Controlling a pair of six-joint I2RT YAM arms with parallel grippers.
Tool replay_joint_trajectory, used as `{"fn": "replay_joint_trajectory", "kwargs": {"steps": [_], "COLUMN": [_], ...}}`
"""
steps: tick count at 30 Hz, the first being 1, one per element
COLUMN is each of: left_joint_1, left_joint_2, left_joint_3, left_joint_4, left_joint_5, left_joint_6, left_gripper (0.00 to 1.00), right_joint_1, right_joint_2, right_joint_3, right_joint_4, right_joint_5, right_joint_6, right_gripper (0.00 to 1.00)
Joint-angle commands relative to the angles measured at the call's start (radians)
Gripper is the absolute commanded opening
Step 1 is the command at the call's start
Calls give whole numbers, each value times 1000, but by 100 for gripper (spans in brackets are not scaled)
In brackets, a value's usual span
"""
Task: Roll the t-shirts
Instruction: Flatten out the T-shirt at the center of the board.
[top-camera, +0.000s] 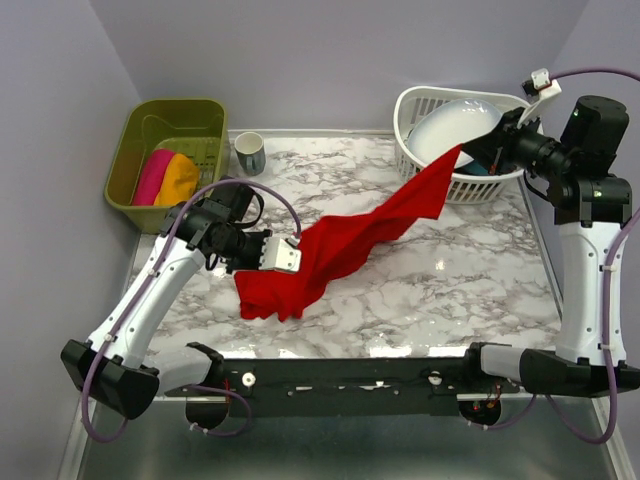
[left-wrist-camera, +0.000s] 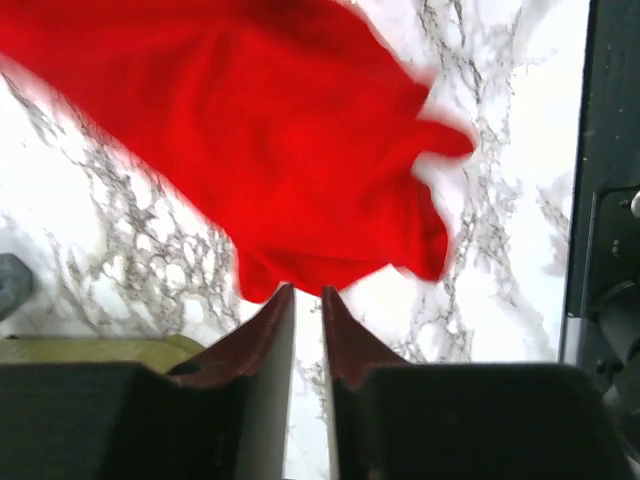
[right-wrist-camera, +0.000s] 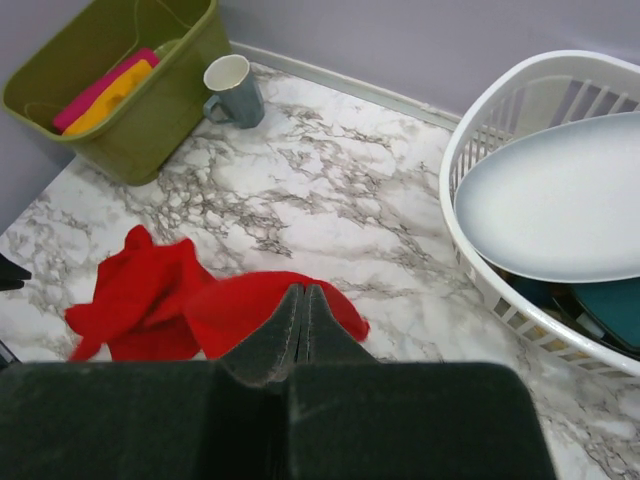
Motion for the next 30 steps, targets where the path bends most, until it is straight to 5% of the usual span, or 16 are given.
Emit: {"fn": "replay_joint_trajectory", "kwargs": {"steps": [1, 3, 9, 10, 13, 18, 23, 26, 30], "left_joint_1": [35, 67, 153, 151, 119, -94, -233, -293, -485], "left_joint_2": [46, 112, 286, 304, 320, 159, 136, 120, 79], "left_joint_3": [59, 90, 182, 211, 207, -140, -269, -362, -558], "left_joint_4": [0, 32, 109, 72, 105, 390, 609, 798, 1107], "left_joint_5": [-33, -59, -45, 26, 198, 142, 189, 157, 24], "left_joint_6": [2, -24, -135, -160, -274, -338, -479, -703, -866], "left_gripper": [13, 0, 0, 21, 63, 68, 72, 99, 99], "right_joint_1": [-19, -25, -41, -41, -41, -41, -41, -41, -41], "right_joint_2": [-31, -25, -10, -5, -10, 11, 48, 62, 56], "right_joint_3": [23, 24, -53, -61, -116, -177, -167, -168, -173], "right_joint_4": [-18, -20, 17, 19, 37, 56, 46, 54, 49], "right_joint_5": [68, 79, 92, 73, 76, 70, 85, 108, 108], "right_joint_6": [8, 0, 11, 15, 17, 25, 3, 9, 3], "right_gripper": [1, 1, 1, 1, 1, 1, 1, 1, 1]}}
